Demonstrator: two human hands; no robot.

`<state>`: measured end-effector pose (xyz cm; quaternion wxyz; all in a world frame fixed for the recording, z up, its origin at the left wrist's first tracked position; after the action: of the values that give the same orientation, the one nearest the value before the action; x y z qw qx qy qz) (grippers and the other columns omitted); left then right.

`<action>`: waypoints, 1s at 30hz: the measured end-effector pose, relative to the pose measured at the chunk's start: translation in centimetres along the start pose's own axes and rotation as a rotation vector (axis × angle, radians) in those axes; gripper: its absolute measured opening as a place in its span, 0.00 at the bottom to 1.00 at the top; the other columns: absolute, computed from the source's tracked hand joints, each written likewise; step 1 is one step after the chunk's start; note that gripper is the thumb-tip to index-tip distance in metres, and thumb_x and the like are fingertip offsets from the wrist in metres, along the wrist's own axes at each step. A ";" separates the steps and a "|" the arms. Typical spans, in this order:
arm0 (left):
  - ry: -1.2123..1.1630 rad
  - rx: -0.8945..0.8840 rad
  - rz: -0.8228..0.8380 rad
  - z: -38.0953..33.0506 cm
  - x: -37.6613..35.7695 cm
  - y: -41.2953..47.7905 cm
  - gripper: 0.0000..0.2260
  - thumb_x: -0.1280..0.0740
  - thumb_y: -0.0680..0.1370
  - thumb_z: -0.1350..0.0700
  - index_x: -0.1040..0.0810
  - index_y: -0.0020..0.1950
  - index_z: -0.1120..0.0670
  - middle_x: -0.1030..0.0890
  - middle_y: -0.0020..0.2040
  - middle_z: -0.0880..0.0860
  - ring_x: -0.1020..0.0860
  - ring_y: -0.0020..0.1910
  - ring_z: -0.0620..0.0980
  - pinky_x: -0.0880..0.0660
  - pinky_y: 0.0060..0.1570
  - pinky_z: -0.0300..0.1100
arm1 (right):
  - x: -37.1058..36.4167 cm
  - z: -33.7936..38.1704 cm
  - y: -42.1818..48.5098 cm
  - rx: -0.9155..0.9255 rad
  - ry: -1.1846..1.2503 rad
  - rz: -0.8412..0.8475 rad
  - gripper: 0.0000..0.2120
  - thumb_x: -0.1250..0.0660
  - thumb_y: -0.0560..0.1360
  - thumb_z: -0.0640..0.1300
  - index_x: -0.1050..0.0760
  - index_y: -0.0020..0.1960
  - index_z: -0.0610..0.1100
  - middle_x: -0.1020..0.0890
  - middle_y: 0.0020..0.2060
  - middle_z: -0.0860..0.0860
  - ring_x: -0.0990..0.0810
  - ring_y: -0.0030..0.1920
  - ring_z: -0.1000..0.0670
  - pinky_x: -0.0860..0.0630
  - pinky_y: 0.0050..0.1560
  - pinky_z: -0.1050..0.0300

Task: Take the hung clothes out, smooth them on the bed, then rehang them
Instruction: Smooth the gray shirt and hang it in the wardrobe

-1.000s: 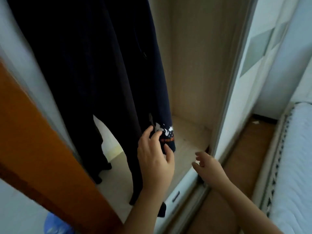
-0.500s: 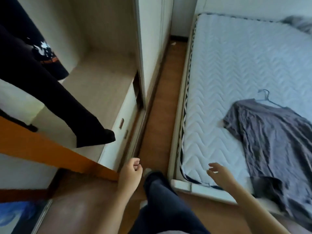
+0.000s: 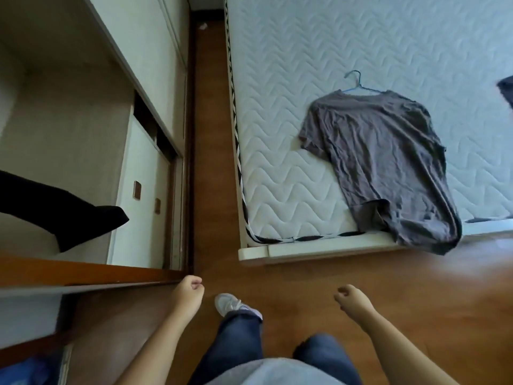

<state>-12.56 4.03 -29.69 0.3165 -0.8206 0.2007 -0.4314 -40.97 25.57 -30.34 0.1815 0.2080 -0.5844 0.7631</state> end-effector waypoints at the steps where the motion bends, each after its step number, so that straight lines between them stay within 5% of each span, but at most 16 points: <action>1: 0.045 -0.010 0.003 -0.4 -0.6 -0.4 0.09 0.39 0.77 0.61 0.25 0.56 0.58 0.21 0.53 0.59 0.23 0.50 0.56 0.27 0.47 0.45 | 0.6 -0.6 -0.5 0.020 -0.009 0.022 0.19 0.40 0.76 0.43 0.31 0.65 0.38 0.22 0.60 0.41 0.23 0.59 0.43 0.28 0.56 0.56; 8: 0.204 -0.040 0.038 -5.1 -10.8 -5.7 0.06 0.39 0.76 0.60 0.24 0.51 0.55 0.20 0.52 0.59 0.22 0.49 0.58 0.25 0.53 0.51 | 7.1 -11.1 -3.3 0.172 0.106 0.030 0.19 0.40 0.77 0.45 0.33 0.67 0.43 0.23 0.61 0.47 0.24 0.60 0.48 0.30 0.53 0.61; 12: 0.267 -0.135 0.167 -10.1 -20.4 -10.3 0.05 0.39 0.76 0.61 0.26 0.47 0.53 0.20 0.53 0.59 0.22 0.51 0.59 0.26 0.55 0.52 | 11.4 -23.3 -4.2 -0.056 0.310 -0.075 0.17 0.38 0.76 0.45 0.29 0.63 0.41 0.21 0.57 0.44 0.22 0.55 0.46 0.29 0.50 0.58; 17: 0.391 -0.334 0.334 -17.5 -28.1 -15.0 0.05 0.39 0.77 0.60 0.26 0.49 0.52 0.22 0.47 0.55 0.22 0.48 0.56 0.29 0.43 0.42 | 15.2 -33.6 -2.7 -0.298 0.481 -0.120 0.14 0.39 0.76 0.43 0.27 0.59 0.39 0.20 0.49 0.44 0.20 0.47 0.44 0.24 0.48 0.52; 19: 0.432 -0.378 0.358 -20.2 -29.5 -14.9 0.04 0.39 0.77 0.59 0.26 0.49 0.52 0.22 0.46 0.55 0.23 0.47 0.55 0.31 0.43 0.42 | 16.8 -34.1 -1.5 -0.359 0.563 -0.136 0.08 0.40 0.76 0.41 0.28 0.52 0.40 0.21 0.43 0.45 0.21 0.41 0.45 0.28 0.33 0.58; 23: 0.398 -0.342 0.338 -25.4 -32.1 -11.2 0.03 0.39 0.76 0.59 0.26 0.47 0.53 0.20 0.46 0.57 0.22 0.47 0.56 0.29 0.45 0.43 | 20.8 -32.1 3.2 -0.358 0.568 -0.096 0.07 0.42 0.76 0.40 0.29 0.52 0.41 0.22 0.40 0.46 0.25 0.34 0.48 0.36 0.23 0.65; 30: 0.210 -0.187 0.330 -36.2 -34.7 -3.6 0.11 0.41 0.76 0.62 0.27 0.36 0.51 0.21 0.39 0.60 0.22 0.43 0.60 0.25 0.53 0.54 | 32.8 -24.2 12.1 -0.243 0.403 -0.083 0.10 0.40 0.75 0.38 0.27 0.53 0.33 0.22 0.43 0.42 0.24 0.39 0.45 0.26 0.34 0.60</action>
<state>-61.61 14.94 -31.90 0.2825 -0.7530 0.4033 -0.4365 -77.63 47.06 -28.39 0.3493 0.0522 -0.6148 0.7052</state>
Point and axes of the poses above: each hand's wrist, its own y-axis towards the middle knuckle, its own x-axis out of the back of the hand, z = x × y, the point moved 2 cm from there along y, towards the middle knuckle
